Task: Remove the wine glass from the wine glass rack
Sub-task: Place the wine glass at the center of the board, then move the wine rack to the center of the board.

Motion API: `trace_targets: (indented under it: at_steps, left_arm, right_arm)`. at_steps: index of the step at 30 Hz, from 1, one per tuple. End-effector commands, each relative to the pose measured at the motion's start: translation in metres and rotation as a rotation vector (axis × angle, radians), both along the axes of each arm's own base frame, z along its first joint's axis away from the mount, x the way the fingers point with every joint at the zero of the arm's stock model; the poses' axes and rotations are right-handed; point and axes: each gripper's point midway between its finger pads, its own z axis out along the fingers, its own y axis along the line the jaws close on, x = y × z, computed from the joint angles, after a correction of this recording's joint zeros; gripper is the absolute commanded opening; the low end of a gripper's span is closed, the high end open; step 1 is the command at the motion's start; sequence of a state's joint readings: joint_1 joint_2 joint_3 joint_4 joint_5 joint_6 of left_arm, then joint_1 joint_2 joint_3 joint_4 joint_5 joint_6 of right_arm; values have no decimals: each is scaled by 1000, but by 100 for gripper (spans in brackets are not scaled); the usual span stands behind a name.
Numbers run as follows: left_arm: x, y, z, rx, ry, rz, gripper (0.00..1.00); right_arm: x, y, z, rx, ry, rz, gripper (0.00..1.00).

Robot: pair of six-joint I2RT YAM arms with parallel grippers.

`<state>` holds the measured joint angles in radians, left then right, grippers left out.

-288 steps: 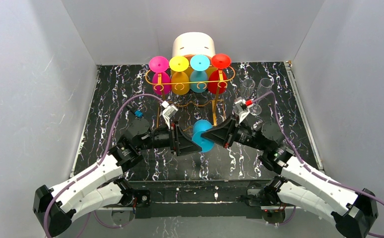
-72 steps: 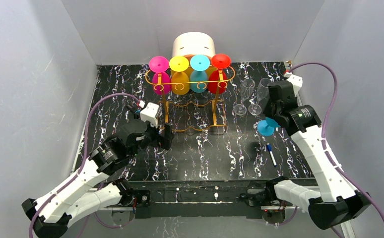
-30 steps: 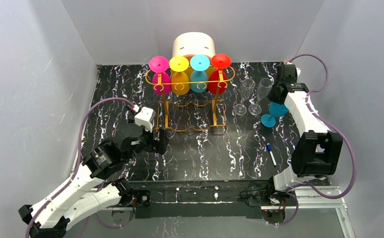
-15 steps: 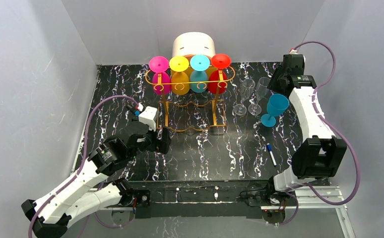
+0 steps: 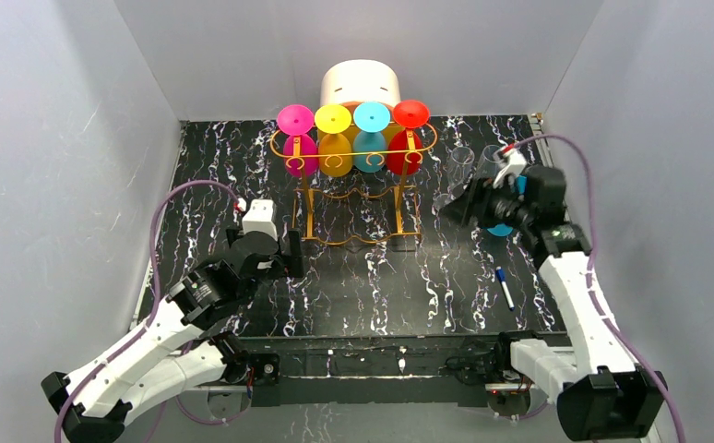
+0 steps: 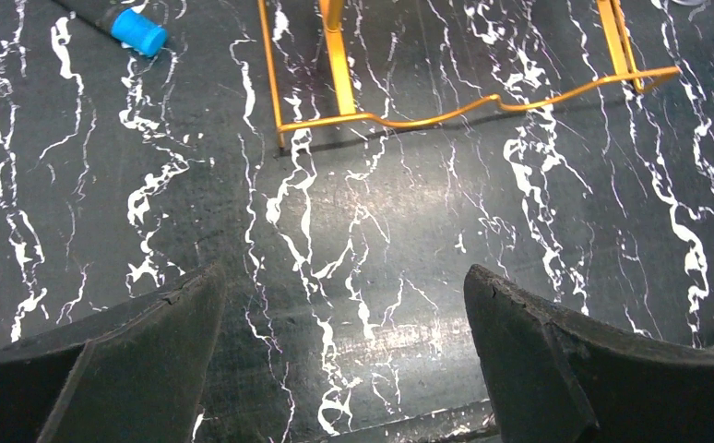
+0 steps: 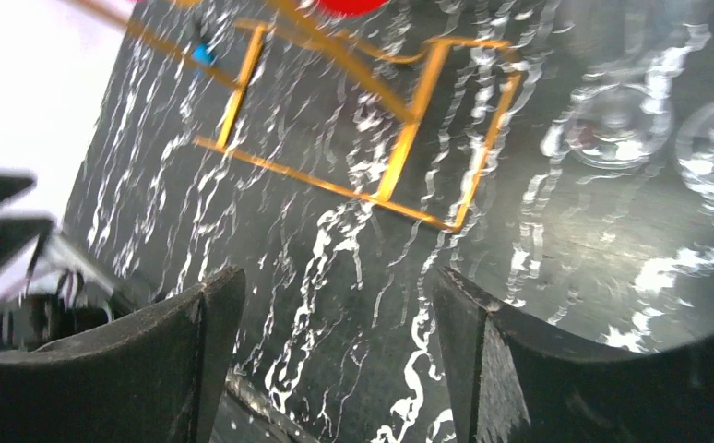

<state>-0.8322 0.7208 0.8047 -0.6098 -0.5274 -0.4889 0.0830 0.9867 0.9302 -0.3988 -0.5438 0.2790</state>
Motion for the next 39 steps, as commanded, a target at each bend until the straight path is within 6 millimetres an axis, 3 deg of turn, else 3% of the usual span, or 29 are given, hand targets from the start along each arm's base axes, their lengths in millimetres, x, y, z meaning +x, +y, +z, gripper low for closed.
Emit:
trace_targets:
  at_steps: [1, 5, 9, 13, 21, 28, 39]
  left_arm:
    - [8, 19, 2, 69, -29, 100, 98]
    - [10, 25, 9, 117, -20, 125, 98]
    - [8, 23, 12, 94, -19, 114, 98]
    - [5, 24, 16, 81, -27, 101, 98]
    - [2, 26, 19, 108, -24, 67, 98]
    - [3, 23, 16, 133, -10, 52, 98]
    - [7, 21, 23, 123, -16, 67, 98]
  right_arm:
    - [-16, 54, -23, -33, -215, 184, 84]
    - [-24, 79, -60, -137, -302, 270, 88]
    - [-14, 88, -89, -237, -398, 288, 91]
    - [4, 88, -91, -298, -503, 267, 94]
    - [37, 76, -103, -398, -515, 148, 97]
    - [3, 103, -133, -330, -434, 405, 96]
    - [-12, 100, -154, -372, -365, 399, 85]
